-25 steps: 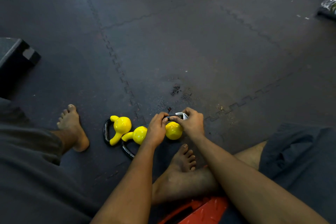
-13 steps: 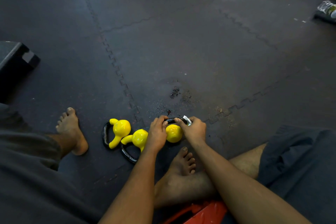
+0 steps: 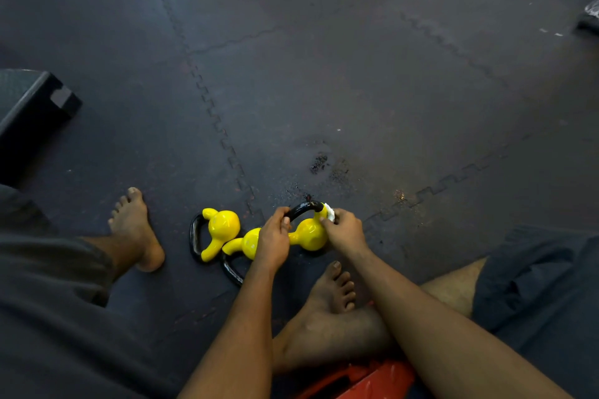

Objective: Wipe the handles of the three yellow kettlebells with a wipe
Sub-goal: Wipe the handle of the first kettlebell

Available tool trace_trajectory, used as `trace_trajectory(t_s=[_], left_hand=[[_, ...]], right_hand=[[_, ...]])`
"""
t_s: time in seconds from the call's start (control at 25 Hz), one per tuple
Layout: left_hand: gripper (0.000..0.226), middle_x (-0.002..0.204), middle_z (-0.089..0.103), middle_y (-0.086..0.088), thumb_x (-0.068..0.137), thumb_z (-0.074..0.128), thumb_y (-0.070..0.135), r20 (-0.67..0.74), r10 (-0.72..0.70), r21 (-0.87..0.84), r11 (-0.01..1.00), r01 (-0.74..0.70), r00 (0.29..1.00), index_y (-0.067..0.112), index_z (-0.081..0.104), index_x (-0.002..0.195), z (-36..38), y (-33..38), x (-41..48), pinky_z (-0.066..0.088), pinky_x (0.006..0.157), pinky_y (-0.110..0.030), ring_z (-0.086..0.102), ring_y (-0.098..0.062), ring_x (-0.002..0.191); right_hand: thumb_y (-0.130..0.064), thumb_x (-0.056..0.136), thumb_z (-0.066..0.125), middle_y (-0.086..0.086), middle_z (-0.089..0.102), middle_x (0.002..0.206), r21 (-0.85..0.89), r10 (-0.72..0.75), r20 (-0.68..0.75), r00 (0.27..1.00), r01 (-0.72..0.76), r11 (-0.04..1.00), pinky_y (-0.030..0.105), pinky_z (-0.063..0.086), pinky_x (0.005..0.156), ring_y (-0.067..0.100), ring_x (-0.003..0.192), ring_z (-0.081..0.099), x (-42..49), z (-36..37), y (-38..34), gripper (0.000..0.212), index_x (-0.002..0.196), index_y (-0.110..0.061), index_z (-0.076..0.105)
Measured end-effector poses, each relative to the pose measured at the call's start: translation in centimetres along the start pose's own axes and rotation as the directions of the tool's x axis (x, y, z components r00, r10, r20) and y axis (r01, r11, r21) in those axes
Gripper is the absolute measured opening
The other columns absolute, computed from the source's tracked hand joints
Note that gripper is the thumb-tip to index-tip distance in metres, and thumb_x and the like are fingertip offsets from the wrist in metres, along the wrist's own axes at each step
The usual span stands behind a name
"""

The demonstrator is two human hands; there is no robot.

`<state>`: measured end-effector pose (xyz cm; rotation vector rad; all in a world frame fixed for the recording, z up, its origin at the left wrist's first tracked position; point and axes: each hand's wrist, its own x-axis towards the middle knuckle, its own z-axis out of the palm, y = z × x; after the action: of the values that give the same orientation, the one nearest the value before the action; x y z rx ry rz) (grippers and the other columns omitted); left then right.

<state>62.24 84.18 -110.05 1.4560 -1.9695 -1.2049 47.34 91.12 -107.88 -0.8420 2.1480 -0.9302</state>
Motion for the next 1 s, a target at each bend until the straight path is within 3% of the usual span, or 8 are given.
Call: trace_trajectory(t_s=[0.08,0.2,0.32,0.48,0.6,0.72,0.84,1.0], left_hand=[[0.027,0.096,0.062,-0.006,0.102,0.039,0.016,0.006,0.001,0.002,1.0,-0.001,1.0,0.016,0.053,0.125,0.0,0.1,-0.2,0.046,0.081,-0.032,0.06,-0.02,0.094],[0.026,0.094,0.062,-0.005,0.101,0.04,0.017,-0.001,0.023,0.013,1.0,-0.023,1.0,0.017,0.055,0.123,0.0,0.3,-0.3,0.043,0.078,-0.029,0.059,-0.02,0.091],[0.024,0.095,0.062,-0.005,0.101,0.04,0.017,0.013,0.033,0.022,0.999,-0.034,0.999,0.018,0.055,0.12,0.2,0.4,-0.2,0.041,0.075,-0.027,0.058,-0.019,0.09],[0.022,0.096,0.063,-0.005,0.1,0.041,0.017,0.01,0.051,0.032,0.998,-0.051,0.999,0.019,0.056,0.117,0.2,0.6,-0.3,0.039,0.074,-0.027,0.058,-0.018,0.09],[0.023,0.097,0.063,-0.005,0.1,0.041,0.015,0.017,0.059,0.04,0.997,-0.059,0.998,0.017,0.056,0.118,0.3,1.0,-0.3,0.038,0.074,-0.025,0.058,-0.017,0.089],[0.021,0.096,0.063,-0.005,0.1,0.041,0.015,0.021,0.07,0.032,0.997,-0.071,0.997,0.018,0.056,0.115,0.2,1.0,-0.6,0.039,0.073,-0.025,0.057,-0.016,0.088],[0.022,0.091,0.063,-0.007,0.1,0.041,0.015,0.002,0.051,0.037,0.998,-0.051,0.999,0.018,0.056,0.117,0.1,1.1,-0.5,0.042,0.072,-0.029,0.058,-0.019,0.085],[0.019,0.084,0.061,-0.004,0.101,0.041,0.017,0.004,0.058,0.057,0.997,-0.058,0.998,0.02,0.056,0.112,0.0,1.4,-0.6,0.042,0.067,-0.031,0.057,-0.019,0.078]], right_hand=[[-0.02,0.087,0.06,0.006,0.062,0.072,-0.009,0.03,-0.014,0.999,-0.03,1.0,0.028,0.033,0.059,0.022,0.073,0.056,0.2,0.3,0.0,0.011,0.081,-0.012,0.065],[-0.014,0.087,0.056,0.006,0.066,0.072,0.021,-0.007,-0.117,0.993,0.009,1.0,0.025,0.034,0.059,0.02,0.071,0.059,0.3,0.1,-0.1,0.016,0.089,-0.012,0.072],[-0.013,0.088,0.054,0.012,0.068,0.079,-0.072,0.037,-0.055,0.998,-0.041,0.997,0.025,0.033,0.061,0.028,0.078,0.062,0.3,0.1,0.1,0.018,0.092,-0.01,0.072],[-0.015,0.088,0.055,0.011,0.072,0.079,-0.028,-0.013,-0.202,0.979,0.008,1.0,0.024,0.034,0.059,0.028,0.077,0.066,0.3,0.1,-0.4,0.021,0.094,-0.015,0.074],[-0.009,0.088,0.051,0.015,0.072,0.09,-0.082,0.02,-0.083,0.996,-0.026,0.996,0.024,0.033,0.061,0.03,0.088,0.064,0.3,-0.1,-0.3,0.025,0.1,-0.011,0.073],[-0.012,0.09,0.052,0.017,0.071,0.084,-0.06,0.015,-0.137,0.99,-0.023,0.998,0.026,0.035,0.061,0.034,0.085,0.065,0.1,-0.2,-0.4,0.022,0.092,-0.009,0.073],[-0.009,0.09,0.05,0.015,0.073,0.092,-0.032,-0.031,-0.142,0.989,0.027,0.999,0.027,0.042,0.066,0.03,0.087,0.066,-0.1,0.0,-0.6,0.028,0.108,-0.014,0.073],[-0.012,0.095,0.045,0.019,0.069,0.102,-0.17,0.001,-0.048,0.999,-0.009,0.985,0.03,0.043,0.07,0.035,0.094,0.064,-0.4,0.6,-0.2,0.03,0.117,-0.01,0.066]])
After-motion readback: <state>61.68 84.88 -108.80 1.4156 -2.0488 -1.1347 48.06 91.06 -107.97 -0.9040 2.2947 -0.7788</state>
